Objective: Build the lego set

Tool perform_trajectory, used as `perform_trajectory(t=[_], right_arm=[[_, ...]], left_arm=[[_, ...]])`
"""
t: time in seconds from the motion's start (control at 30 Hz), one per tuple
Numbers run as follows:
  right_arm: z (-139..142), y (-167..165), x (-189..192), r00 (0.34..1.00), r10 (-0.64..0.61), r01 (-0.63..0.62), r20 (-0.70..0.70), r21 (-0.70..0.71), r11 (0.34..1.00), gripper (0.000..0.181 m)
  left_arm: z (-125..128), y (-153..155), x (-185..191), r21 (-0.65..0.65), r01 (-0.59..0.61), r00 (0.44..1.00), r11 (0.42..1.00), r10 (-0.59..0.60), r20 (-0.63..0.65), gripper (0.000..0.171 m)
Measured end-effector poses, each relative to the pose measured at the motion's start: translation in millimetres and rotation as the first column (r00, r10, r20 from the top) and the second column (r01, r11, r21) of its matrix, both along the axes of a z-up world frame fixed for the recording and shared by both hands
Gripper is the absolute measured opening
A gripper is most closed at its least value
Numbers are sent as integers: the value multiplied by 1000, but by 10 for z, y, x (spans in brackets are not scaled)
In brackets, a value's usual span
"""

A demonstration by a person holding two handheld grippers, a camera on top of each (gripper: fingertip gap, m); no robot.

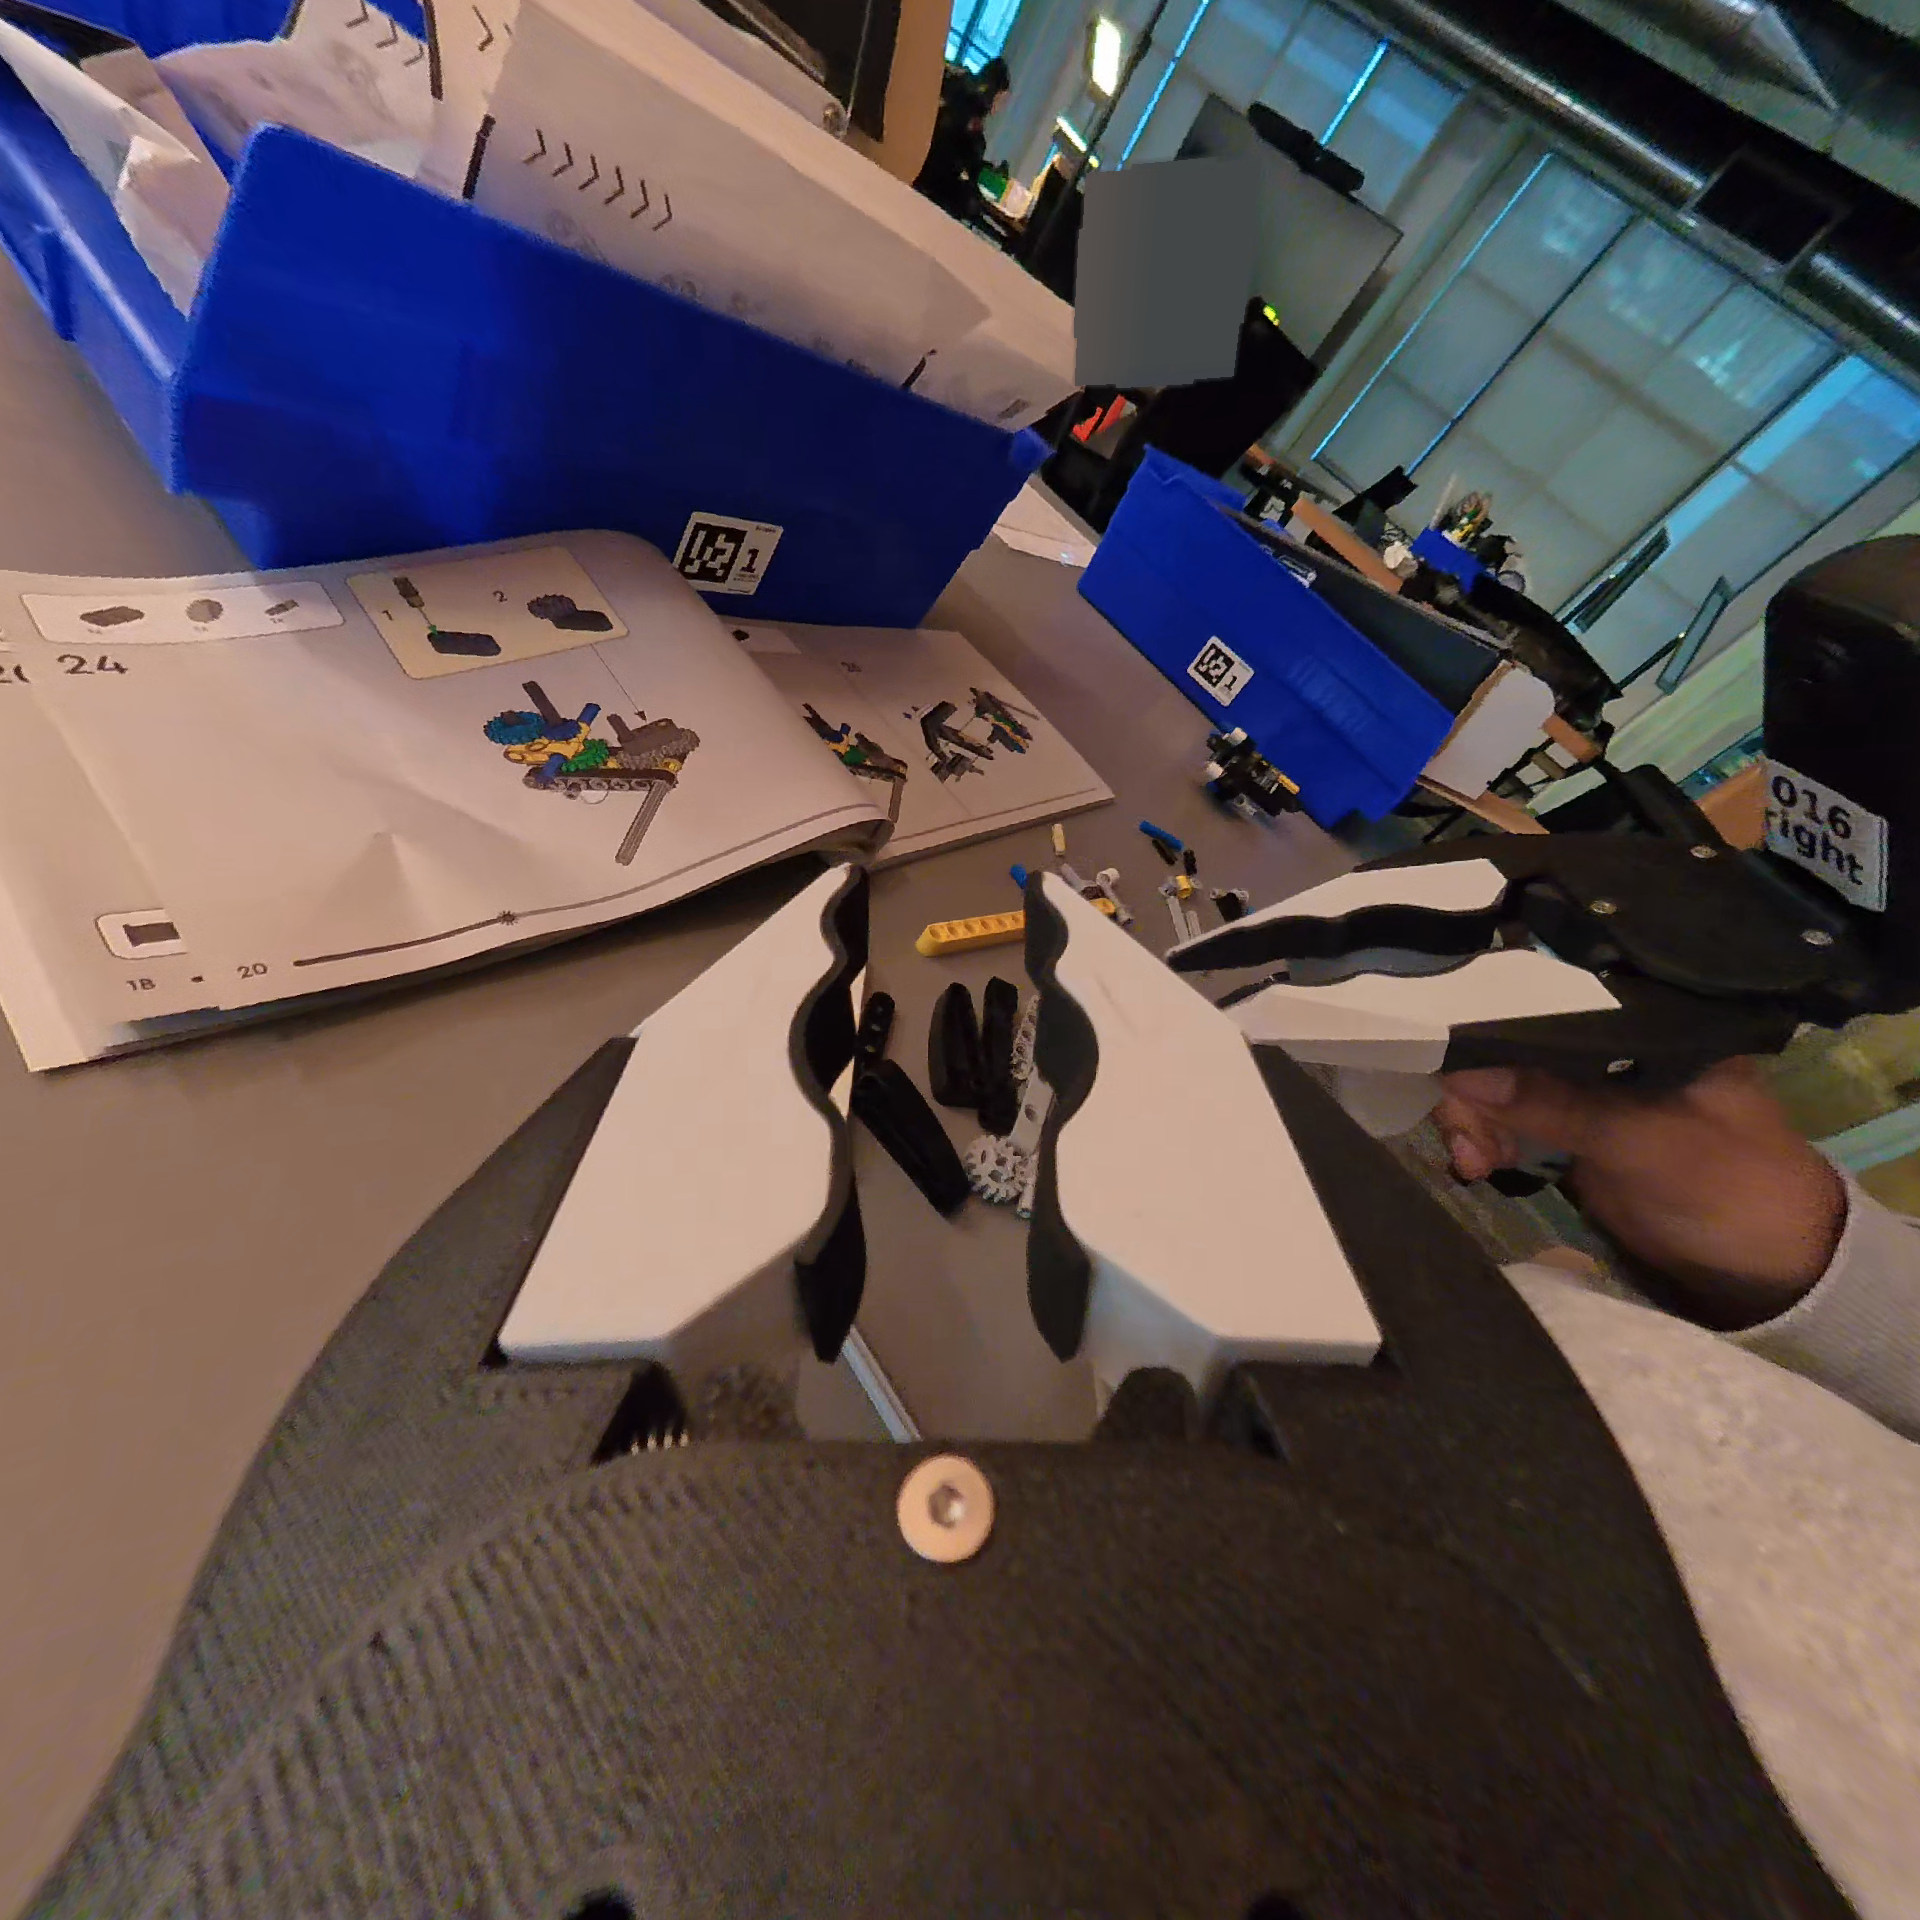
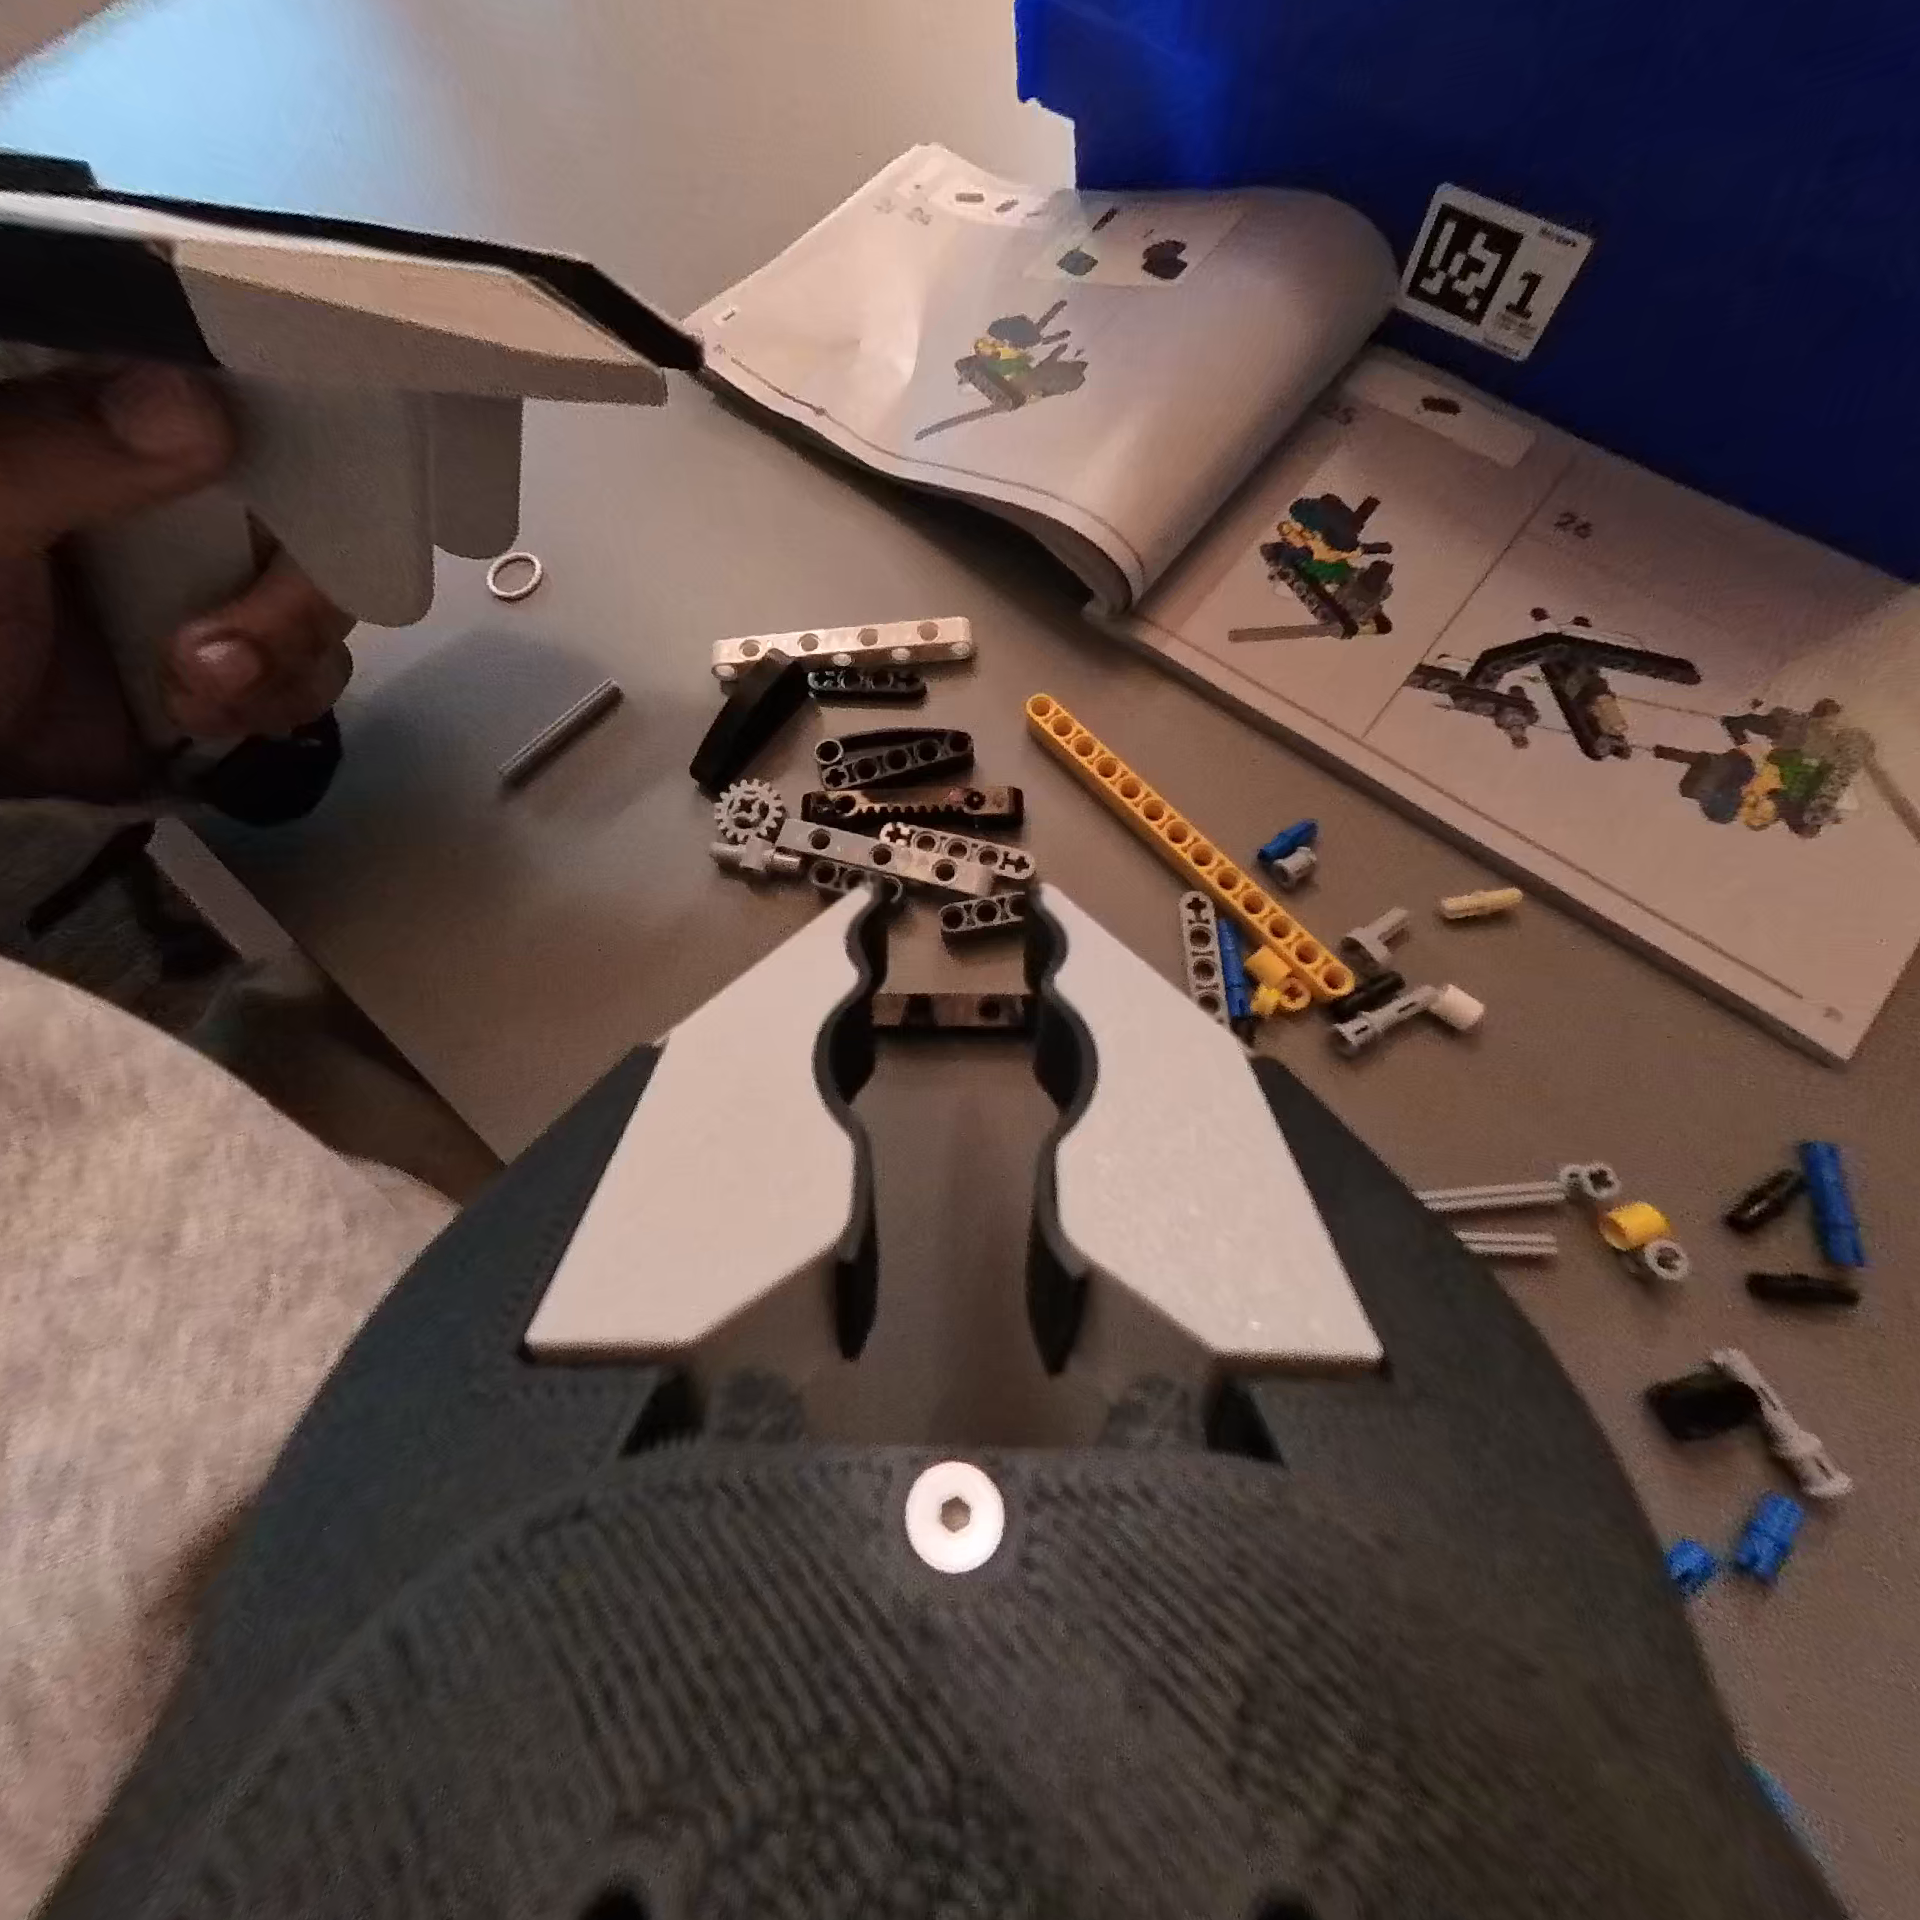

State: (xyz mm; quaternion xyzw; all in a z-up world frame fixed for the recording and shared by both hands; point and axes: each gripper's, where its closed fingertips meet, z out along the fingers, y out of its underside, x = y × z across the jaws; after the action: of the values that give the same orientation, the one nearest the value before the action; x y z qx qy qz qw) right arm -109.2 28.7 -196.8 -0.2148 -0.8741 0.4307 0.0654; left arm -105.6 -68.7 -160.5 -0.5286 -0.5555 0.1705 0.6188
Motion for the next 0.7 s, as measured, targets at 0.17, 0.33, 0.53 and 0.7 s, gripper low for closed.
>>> perform_trajectory(t=[0.17, 0.33, 0.53, 0.7], right_arm=[[-70, -18, -15, 1000, 21, -21, 8, 57, 998, 23], [-203, -55, -38, 998, 41, -46, 44, 112, 993, 31], [-345, -55, -46, 996, 44, -56, 78, 169, 984, 33], [-380, -68, -59, 997, 56, -65, 50, 191, 979, 23]], left_arm=[[-45, 22, -7, -7, 7, 1000, 1000, -7, 19, 29], [-65, 43, -3, -13, 15, 1000, 1000, -15, 28, 30], [-65, 48, -1, -8, 19, 999, 1000, -19, 30, 31], [-72, 54, -2, -1, 24, 999, 1000, -24, 34, 31]])
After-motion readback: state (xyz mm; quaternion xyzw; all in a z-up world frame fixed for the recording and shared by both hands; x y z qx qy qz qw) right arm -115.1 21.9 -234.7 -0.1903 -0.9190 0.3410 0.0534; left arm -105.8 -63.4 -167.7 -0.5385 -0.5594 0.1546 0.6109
